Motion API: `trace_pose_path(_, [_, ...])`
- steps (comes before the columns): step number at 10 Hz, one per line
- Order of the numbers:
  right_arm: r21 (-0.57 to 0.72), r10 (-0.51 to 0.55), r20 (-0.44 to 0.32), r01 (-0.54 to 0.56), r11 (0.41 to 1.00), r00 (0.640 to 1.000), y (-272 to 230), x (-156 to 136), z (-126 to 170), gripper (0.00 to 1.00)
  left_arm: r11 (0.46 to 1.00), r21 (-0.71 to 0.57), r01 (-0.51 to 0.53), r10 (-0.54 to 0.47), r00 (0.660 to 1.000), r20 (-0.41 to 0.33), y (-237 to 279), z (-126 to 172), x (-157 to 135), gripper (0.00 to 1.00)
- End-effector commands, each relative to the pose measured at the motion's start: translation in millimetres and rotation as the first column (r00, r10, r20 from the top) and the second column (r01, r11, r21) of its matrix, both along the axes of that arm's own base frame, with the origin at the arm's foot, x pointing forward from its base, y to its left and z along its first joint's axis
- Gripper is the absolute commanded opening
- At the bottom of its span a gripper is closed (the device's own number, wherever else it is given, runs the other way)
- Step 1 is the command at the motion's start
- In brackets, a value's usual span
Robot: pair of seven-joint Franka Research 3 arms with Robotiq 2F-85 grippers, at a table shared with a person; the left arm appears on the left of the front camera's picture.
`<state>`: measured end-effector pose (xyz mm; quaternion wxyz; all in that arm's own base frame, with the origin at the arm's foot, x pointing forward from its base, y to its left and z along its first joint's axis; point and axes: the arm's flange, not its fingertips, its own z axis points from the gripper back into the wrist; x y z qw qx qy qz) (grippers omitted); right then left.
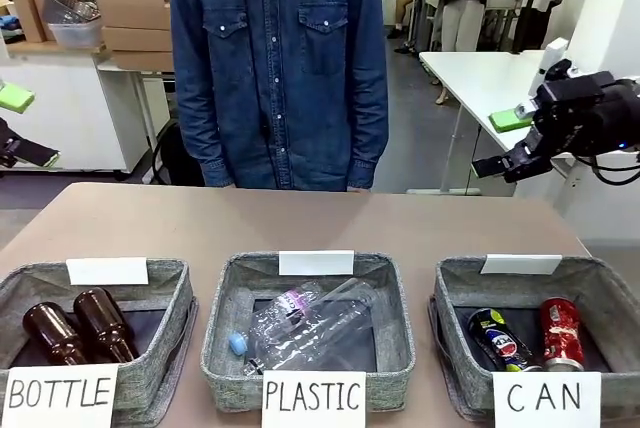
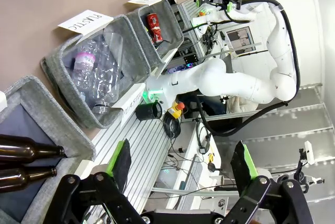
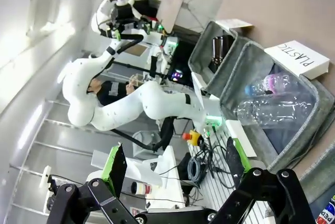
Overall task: Sort the can waste into the basket.
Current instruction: Pick up the can waste from the table and place it in the right Fabric basket.
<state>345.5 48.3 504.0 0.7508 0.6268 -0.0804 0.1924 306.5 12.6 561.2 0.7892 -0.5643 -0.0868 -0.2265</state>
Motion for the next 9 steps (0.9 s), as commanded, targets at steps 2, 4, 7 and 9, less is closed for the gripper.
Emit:
trace_pose_path(2, [-0.002, -0.004, -0.018, 0.004, 1.0, 1.0, -1.3, -4.8, 0.0, 1.0, 1.0, 0.006, 0.015, -0.015, 1.0, 0.011, 2.7, -0.1, -1.6, 1.0])
trace_pose_path(4, [-0.002, -0.004, -0.018, 0.004, 1.0, 1.0, -1.3, -4.8, 0.0, 1.0, 1.0, 0.006, 0.015, -0.015, 1.0, 0.011, 2.7, -0.1, -1.6, 1.0])
trace_pose_path(7, [-0.002, -0.004, -0.018, 0.004, 1.0, 1.0, -1.3, -4.8, 0.0, 1.0, 1.0, 0.006, 0.015, -0.015, 1.0, 0.011, 2.7, -0.1, -1.6, 1.0])
trace_pose_path(9, [-0.002, -0.004, -0.018, 0.004, 1.0, 1.0, -1.3, -4.8, 0.0, 1.0, 1.0, 0.006, 0.015, -0.015, 1.0, 0.011, 2.7, -0.1, -1.6, 1.0])
